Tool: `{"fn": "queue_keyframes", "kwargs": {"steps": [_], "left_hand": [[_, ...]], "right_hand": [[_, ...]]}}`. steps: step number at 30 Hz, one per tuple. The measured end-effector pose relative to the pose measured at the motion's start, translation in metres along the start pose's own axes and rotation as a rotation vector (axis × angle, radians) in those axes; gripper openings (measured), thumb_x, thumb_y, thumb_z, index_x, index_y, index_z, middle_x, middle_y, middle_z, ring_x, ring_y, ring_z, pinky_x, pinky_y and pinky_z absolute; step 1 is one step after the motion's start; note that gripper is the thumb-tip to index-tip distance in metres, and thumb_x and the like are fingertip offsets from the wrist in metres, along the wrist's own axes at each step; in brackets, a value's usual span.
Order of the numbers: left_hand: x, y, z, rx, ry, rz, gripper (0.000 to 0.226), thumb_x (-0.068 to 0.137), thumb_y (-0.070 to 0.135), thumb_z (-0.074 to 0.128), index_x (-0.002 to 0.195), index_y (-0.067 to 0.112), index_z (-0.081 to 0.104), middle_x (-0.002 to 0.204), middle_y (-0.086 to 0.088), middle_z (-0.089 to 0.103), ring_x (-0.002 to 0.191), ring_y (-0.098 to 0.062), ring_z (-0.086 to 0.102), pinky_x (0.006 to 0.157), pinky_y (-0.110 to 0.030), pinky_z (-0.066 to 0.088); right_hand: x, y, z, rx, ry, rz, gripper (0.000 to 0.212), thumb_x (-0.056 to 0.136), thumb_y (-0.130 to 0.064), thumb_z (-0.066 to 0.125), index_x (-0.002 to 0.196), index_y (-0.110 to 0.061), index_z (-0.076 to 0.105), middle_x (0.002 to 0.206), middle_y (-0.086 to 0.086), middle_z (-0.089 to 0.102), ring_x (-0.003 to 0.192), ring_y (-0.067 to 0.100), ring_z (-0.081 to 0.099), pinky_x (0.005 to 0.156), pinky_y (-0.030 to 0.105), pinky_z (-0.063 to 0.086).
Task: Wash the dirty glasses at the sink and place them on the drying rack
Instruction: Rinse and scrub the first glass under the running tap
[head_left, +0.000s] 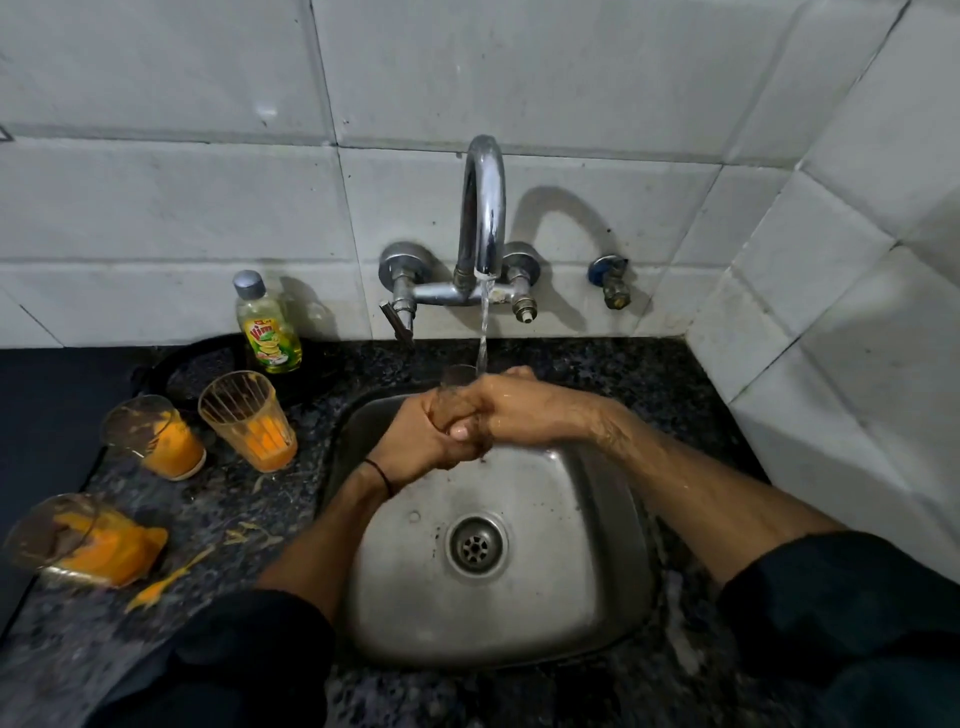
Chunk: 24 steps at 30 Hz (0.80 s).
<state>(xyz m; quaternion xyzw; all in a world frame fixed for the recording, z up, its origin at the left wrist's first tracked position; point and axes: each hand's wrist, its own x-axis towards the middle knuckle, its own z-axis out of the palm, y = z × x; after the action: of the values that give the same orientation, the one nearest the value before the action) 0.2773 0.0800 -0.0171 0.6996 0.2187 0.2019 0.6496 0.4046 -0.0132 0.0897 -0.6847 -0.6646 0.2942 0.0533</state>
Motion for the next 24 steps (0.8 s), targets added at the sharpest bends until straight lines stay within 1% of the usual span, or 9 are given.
{"fn": "queue_keyframes", "kwargs": {"steps": [5, 7, 9, 11, 13, 16, 18, 22, 24], "left_hand": [[-0.003, 0.004, 0.027, 0.526, 0.359, -0.038, 0.048, 0.062, 0.044, 0.078, 0.105, 0.024, 0.068, 0.088, 0.007, 0.072, 0.080, -0.007, 0.067, 0.070, -0.023, 0.054], [0.001, 0.000, 0.028, 0.364, 0.218, -0.088, 0.044, 0.065, 0.029, 0.083, 0.105, 0.019, 0.066, 0.087, 0.009, 0.070, 0.079, -0.009, 0.066, 0.066, -0.014, 0.051], [-0.001, 0.002, 0.012, 0.029, -0.039, -0.175, 0.044, 0.059, 0.014, 0.085, 0.098, 0.012, 0.064, 0.083, -0.003, 0.068, 0.070, -0.018, 0.061, 0.057, -0.022, 0.047], [-0.004, 0.004, -0.002, -0.130, -0.186, -0.221, 0.038, 0.057, 0.010, 0.083, 0.092, 0.012, 0.068, 0.076, -0.014, 0.063, 0.061, -0.019, 0.053, 0.050, -0.024, 0.042], [-0.003, 0.005, -0.001, -0.039, -0.118, -0.163, 0.024, 0.058, 0.014, 0.079, 0.080, 0.019, 0.069, 0.070, -0.008, 0.066, 0.051, -0.015, 0.054, 0.046, -0.024, 0.044], [0.002, 0.000, 0.018, 0.525, 0.194, -0.055, 0.043, 0.060, 0.046, 0.070, 0.097, 0.024, 0.069, 0.085, 0.002, 0.074, 0.075, -0.014, 0.070, 0.066, -0.033, 0.058], [-0.003, 0.002, 0.029, 0.597, 0.305, -0.047, 0.050, 0.060, 0.048, 0.069, 0.102, 0.023, 0.065, 0.088, 0.002, 0.073, 0.080, -0.014, 0.070, 0.070, -0.032, 0.057], [-0.010, 0.013, 0.007, 0.122, 0.036, -0.100, 0.049, 0.053, 0.024, 0.082, 0.096, 0.009, 0.063, 0.075, 0.003, 0.067, 0.063, -0.011, 0.057, 0.052, -0.026, 0.046], [-0.013, 0.017, -0.004, 0.180, -0.051, -0.145, 0.041, 0.061, 0.013, 0.087, 0.097, 0.009, 0.068, 0.068, 0.007, 0.066, 0.058, -0.008, 0.056, 0.050, -0.026, 0.045]], "right_hand": [[0.023, -0.007, 0.021, 0.487, 0.359, 0.305, 0.043, 0.100, -0.042, 0.054, 0.069, -0.015, 0.065, 0.072, 0.003, 0.067, 0.074, 0.019, 0.066, 0.088, 0.042, 0.055], [0.022, -0.001, 0.022, 0.414, 0.307, 0.280, 0.034, 0.098, -0.031, 0.057, 0.071, -0.013, 0.067, 0.072, 0.006, 0.067, 0.072, 0.020, 0.065, 0.087, 0.045, 0.055], [0.007, 0.008, 0.015, 0.388, 0.139, 0.102, 0.019, 0.096, -0.018, 0.061, 0.082, -0.011, 0.072, 0.084, 0.008, 0.071, 0.080, 0.017, 0.067, 0.090, 0.043, 0.054], [-0.006, 0.016, 0.012, 0.394, 0.055, -0.047, 0.015, 0.095, -0.009, 0.062, 0.097, -0.017, 0.075, 0.100, -0.003, 0.073, 0.094, 0.007, 0.068, 0.093, 0.025, 0.053], [-0.005, 0.014, 0.017, 0.528, 0.145, -0.037, 0.011, 0.095, -0.012, 0.065, 0.097, -0.011, 0.076, 0.097, -0.002, 0.074, 0.088, 0.002, 0.067, 0.088, 0.019, 0.053], [0.019, 0.006, 0.029, 0.610, 0.323, 0.263, 0.036, 0.095, -0.042, 0.063, 0.077, -0.012, 0.071, 0.081, 0.006, 0.074, 0.077, 0.016, 0.069, 0.091, 0.043, 0.057], [0.025, 0.004, 0.030, 0.548, 0.359, 0.325, 0.040, 0.094, -0.043, 0.062, 0.075, -0.009, 0.071, 0.075, 0.005, 0.072, 0.073, 0.018, 0.068, 0.089, 0.046, 0.056], [0.001, 0.013, 0.023, 0.480, 0.106, -0.029, 0.014, 0.095, -0.013, 0.065, 0.085, -0.008, 0.072, 0.074, -0.010, 0.065, 0.069, 0.000, 0.058, 0.075, 0.026, 0.050], [-0.005, 0.014, 0.029, 0.553, 0.057, -0.050, 0.010, 0.096, -0.016, 0.065, 0.092, -0.016, 0.074, 0.078, -0.016, 0.068, 0.076, -0.004, 0.061, 0.080, 0.020, 0.052]]}}
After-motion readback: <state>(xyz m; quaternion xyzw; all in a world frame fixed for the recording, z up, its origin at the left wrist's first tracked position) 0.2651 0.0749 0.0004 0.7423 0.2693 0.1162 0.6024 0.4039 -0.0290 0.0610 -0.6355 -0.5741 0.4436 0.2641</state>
